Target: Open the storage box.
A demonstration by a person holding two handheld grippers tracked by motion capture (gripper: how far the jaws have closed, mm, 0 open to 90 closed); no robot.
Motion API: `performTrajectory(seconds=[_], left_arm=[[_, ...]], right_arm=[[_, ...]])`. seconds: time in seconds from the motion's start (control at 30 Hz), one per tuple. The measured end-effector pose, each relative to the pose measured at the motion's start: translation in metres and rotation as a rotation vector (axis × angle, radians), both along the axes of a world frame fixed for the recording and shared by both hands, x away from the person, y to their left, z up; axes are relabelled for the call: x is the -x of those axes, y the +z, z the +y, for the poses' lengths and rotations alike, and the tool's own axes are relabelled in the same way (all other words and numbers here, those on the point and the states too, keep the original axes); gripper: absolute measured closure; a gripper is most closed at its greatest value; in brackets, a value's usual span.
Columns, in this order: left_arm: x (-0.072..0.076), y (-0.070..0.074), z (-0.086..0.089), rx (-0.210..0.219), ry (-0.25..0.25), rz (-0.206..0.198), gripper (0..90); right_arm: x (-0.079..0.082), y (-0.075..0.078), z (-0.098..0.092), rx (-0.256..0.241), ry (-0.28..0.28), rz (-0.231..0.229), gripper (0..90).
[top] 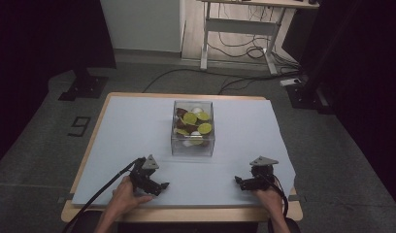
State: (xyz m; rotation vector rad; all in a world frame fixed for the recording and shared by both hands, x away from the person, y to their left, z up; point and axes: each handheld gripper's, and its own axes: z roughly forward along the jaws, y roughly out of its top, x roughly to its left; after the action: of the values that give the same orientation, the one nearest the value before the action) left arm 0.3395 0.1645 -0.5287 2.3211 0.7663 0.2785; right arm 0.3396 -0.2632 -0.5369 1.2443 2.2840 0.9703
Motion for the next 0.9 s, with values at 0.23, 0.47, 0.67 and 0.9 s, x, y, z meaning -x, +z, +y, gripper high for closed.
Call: performTrajectory(seconds=[0.23, 0.47, 0.67, 0.9], left_arm=[[-0.0002, 0.0001, 0.0002, 0.001, 0.000, 0.001, 0.0], [0.0000, 0.0000, 0.0000, 0.000, 0.000, 0.000, 0.0], [0.0005, -0.0002, -0.0003, -0.001, 0.003, -0.002, 0.0], [0.0013, 0.0001, -0.0007, -0.003, 0.011, -0.001, 0.0]], right_arm=[[-0.0003, 0.0002, 0.0003, -0.001, -0.002, 0.003, 0.0], [-0.0001, 0.0000, 0.0001, -0.003, -0.003, 0.002, 0.0], [0.0000, 0.0000, 0.0001, -0.002, -0.003, 0.001, 0.0], [-0.0007, 0.0017, 0.0013, 0.006, -0.008, 0.014, 0.0]])
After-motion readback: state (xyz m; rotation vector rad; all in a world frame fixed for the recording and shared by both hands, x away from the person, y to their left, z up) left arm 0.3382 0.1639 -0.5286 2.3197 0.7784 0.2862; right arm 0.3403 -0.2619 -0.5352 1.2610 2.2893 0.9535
